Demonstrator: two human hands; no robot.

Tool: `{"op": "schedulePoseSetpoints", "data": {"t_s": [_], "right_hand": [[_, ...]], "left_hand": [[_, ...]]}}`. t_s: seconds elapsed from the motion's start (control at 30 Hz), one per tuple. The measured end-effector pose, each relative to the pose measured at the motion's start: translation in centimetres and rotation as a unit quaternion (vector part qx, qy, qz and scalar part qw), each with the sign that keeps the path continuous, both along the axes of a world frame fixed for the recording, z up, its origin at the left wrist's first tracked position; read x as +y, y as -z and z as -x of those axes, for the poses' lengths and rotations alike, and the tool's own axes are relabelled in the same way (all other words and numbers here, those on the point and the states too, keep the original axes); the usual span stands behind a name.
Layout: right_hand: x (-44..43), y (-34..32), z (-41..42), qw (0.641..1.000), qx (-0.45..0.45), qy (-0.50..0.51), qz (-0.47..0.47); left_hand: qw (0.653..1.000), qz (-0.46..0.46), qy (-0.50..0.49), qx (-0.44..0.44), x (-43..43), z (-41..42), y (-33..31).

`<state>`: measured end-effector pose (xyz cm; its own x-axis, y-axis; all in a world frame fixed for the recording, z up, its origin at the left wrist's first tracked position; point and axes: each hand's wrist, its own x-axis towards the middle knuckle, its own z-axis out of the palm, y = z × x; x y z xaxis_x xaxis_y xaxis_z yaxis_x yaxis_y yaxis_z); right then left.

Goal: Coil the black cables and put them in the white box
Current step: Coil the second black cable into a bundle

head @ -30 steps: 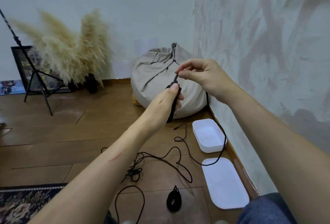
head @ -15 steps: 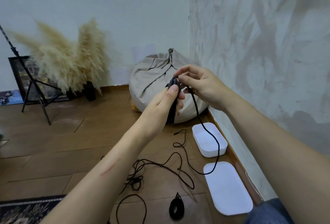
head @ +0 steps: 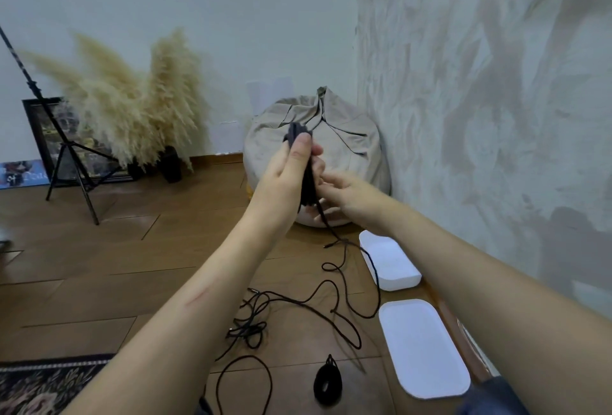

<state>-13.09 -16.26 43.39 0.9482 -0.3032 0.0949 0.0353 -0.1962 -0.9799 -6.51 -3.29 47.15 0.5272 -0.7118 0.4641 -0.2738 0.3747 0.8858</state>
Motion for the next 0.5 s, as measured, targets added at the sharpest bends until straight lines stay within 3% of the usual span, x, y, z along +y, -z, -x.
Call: {"op": "schedulePoseSetpoints", "data": {"t_s": [0.13,0.27,0.37,0.43,0.5], "right_hand": [[1.9,1.2,-1.3,0.984,0.059,-0.042,0.16],[2.3,1.0,-1.7,0.977,0.119,-0.067,0.165],[2.4,0.9,-1.1,0.96,0.201,-0.098,0.171],[2.2,0.5,-0.8,0.952,0.188,-0.088,0.226],[1.8,-0.8,-0.6,0.932,0.125,-0.048,0.337]], "left_hand": [[0.995,0.016,-0.091,0.026,-0.8,-2.2,0.6],[0.982,-0.002,-0.189,-0.006,-0.7,-4.3,1.8],[0.955,-0.084,-0.28,-0.054,-0.4,-5.4,2.4],[0.947,-0.1,-0.298,-0.071,-0.2,-6.3,2.9],[0.943,-0.124,-0.295,-0.087,0.0,-6.8,3.6]]}}
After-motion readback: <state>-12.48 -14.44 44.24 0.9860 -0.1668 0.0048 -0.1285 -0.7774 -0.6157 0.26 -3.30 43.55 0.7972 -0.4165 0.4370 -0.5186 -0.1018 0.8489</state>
